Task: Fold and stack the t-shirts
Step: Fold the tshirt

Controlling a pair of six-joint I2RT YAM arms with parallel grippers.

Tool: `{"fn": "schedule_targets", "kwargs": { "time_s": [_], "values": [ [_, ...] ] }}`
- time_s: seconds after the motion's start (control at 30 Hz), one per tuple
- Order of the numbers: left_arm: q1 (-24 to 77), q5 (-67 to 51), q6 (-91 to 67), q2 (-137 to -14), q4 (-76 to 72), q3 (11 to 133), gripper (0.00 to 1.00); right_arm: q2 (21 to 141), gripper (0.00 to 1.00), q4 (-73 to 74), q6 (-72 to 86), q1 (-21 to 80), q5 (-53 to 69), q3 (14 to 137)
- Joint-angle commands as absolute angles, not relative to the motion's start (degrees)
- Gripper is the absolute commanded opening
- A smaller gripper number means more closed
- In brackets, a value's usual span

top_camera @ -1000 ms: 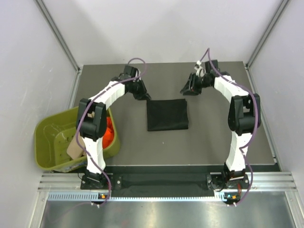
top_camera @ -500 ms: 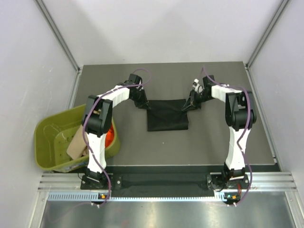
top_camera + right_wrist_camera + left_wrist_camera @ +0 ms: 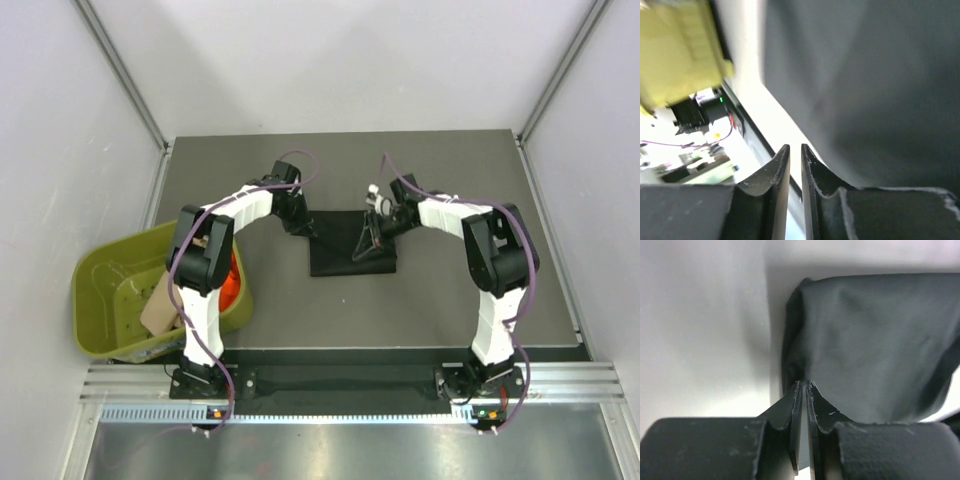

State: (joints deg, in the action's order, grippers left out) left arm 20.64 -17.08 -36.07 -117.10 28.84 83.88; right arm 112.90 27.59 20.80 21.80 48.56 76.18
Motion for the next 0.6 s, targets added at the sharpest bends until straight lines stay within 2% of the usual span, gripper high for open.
{"fn": "schedule_targets", "kwargs": {
  "time_s": [0.0, 0.23, 0.57],
  "values": [
    [20.74, -17.23, -36.3, -117.59, 27.86, 83.32, 0.12, 112.5, 0.14, 22.16, 21.45, 18.56, 52.9, 69.54],
    [20.74, -15.03, -35.51, -121.29, 29.53, 84.72, 0.12, 107.77, 0.12, 17.84, 21.18, 11.26, 55.63, 57.32],
    [20.74, -14.76, -34.28, -116.55, 33.75, 86.05, 0.12, 105.11, 0.12, 21.01, 23.64, 14.5, 57.04, 66.62]
  ]
}}
